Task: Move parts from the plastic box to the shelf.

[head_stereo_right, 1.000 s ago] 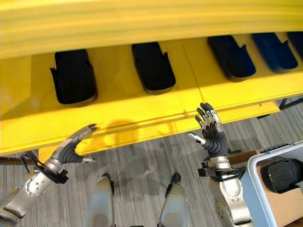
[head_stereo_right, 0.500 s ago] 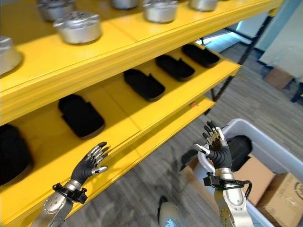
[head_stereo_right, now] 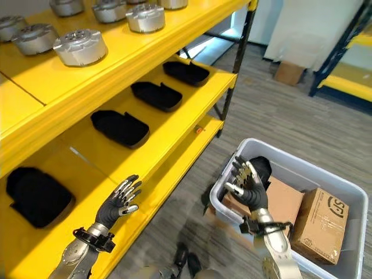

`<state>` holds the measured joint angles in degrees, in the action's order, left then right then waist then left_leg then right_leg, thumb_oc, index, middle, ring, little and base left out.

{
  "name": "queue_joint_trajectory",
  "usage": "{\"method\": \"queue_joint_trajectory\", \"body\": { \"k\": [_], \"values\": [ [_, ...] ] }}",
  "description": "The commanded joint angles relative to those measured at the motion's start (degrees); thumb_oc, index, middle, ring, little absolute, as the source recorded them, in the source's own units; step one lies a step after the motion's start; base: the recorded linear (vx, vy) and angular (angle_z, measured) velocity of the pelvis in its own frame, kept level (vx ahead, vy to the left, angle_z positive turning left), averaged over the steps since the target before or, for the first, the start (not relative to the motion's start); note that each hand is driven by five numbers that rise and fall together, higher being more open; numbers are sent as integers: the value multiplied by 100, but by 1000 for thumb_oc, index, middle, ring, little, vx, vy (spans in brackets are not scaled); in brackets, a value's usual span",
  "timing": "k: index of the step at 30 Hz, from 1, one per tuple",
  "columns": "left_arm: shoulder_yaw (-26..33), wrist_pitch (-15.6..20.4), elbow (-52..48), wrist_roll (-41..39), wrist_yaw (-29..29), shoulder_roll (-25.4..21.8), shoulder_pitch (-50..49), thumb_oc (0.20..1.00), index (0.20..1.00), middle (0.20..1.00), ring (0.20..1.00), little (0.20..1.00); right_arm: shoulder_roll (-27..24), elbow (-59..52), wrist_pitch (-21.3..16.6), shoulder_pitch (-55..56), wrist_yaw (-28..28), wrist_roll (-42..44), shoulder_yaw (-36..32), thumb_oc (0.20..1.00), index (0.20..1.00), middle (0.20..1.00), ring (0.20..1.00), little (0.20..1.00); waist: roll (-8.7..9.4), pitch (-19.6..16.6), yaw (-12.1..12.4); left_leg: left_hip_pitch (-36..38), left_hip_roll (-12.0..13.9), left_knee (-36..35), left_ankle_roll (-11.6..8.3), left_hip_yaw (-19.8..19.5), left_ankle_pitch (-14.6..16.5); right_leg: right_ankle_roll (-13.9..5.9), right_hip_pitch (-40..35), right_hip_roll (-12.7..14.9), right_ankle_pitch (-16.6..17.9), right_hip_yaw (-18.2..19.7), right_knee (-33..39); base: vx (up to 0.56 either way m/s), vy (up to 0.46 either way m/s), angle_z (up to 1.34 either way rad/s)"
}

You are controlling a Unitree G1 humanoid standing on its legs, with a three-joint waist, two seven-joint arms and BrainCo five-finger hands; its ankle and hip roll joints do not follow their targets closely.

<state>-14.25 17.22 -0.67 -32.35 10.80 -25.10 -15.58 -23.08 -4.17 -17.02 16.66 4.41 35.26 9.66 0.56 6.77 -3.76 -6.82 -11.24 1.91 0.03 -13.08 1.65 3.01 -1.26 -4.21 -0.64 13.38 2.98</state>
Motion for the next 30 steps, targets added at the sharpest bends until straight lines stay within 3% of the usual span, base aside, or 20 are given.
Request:
{"method": "queue_joint_trajectory", "body": {
  "k": [1,8,11,12,15,16,17,18,23,24,26,30],
  "values": [
    [209,353,-143,48,-24,-21,75,1000,1000,1000,1000,1000,-81,-134,-142,-434,171,198,-138,1000,1000,1000,1000,1000,33,-239,213,298,85,-169,315,147,-341,-626,101,4,473,35,91,73,52,-49],
    [79,359,-153,168,-126,-108,156,1000,1000,1000,1000,1000,-32,-208,-71,-440,159,265,-6,1000,1000,1000,1000,1000,44,-311,40,572,200,-395,422,595,-283,-689,178,-122,473,438,-186,38,65,-32],
    [42,378,-154,232,-198,-133,234,1000,1000,1000,1000,1000,-34,-256,-45,-555,169,281,90,1000,1000,1000,1000,1000,30,-254,9,610,259,-441,433,805,-271,-751,346,-167,477,537,-421,-21,32,-52],
    [22,369,-157,240,-263,-145,337,1000,1000,1000,1000,1000,-22,-285,-34,-704,141,240,193,1000,1000,1000,1000,1000,16,-141,24,636,353,-422,432,1000,-234,-826,572,-168,407,402,-812,-79,-9,-98],
    [80,373,-211,226,-361,-201,398,1000,1000,1000,1000,1000,62,-318,-55,-937,50,111,308,1000,1000,1000,1000,1000,-51,49,225,711,611,-428,336,1347,-178,-954,815,495,222,-1144,-1116,-70,-77,-117],
    [128,332,-228,217,-382,-218,375,1000,1000,1000,1000,1000,121,-326,-45,-1028,-16,25,345,1000,1000,1000,1000,1000,-129,71,364,772,796,-471,279,1580,-147,-920,846,1109,238,-2152,-1190,-17,-97,-174],
    [126,313,-214,232,-374,-223,364,1000,1000,1000,1000,1000,135,-317,-34,-1076,-10,-15,385,1000,1000,1000,1000,1000,-153,77,359,842,843,-518,278,1636,-139,-930,887,1296,312,-2318,-1226,3,-131,-131],
    [181,262,-232,224,-352,-240,310,1000,1000,1000,1000,1000,168,-270,8,-1128,-8,-54,418,1000,1000,1000,1000,1000,-160,72,415,946,895,-616,256,1780,-98,-1028,887,1713,513,-2588,-1133,48,-104,-128],
    [236,235,-224,305,-314,-234,323,1000,1000,1000,1000,1000,204,-291,105,-1067,42,-140,389,1000,1000,1000,1000,1000,-37,20,316,1085,848,-618,171,1751,26,-1295,707,2209,1014,-2337,-778,97,-151,-43],
    [185,213,-95,350,-313,-117,351,1000,1000,1000,1000,1000,217,-329,122,-987,52,-111,347,1000,1000,1000,1000,1000,84,-169,268,1138,832,-652,106,1712,103,-1309,547,2044,802,-2155,-519,146,-151,12],
    [179,212,-95,360,-328,-96,341,1000,1000,1000,1000,1000,187,-321,122,-1013,41,-99,358,1000,1000,1000,1000,1000,74,-202,267,1164,892,-650,62,1735,104,-1306,548,2008,802,-2199,-470,113,-201,-8],
    [170,172,-130,186,-294,-27,374,1000,1000,1000,1000,1000,28,-395,120,-1020,109,-39,300,1000,1000,1000,1000,1000,-50,-186,171,1158,1250,-548,-121,1751,33,-1117,412,1643,536,-2151,-421,59,-218,-1]
  ]
}}
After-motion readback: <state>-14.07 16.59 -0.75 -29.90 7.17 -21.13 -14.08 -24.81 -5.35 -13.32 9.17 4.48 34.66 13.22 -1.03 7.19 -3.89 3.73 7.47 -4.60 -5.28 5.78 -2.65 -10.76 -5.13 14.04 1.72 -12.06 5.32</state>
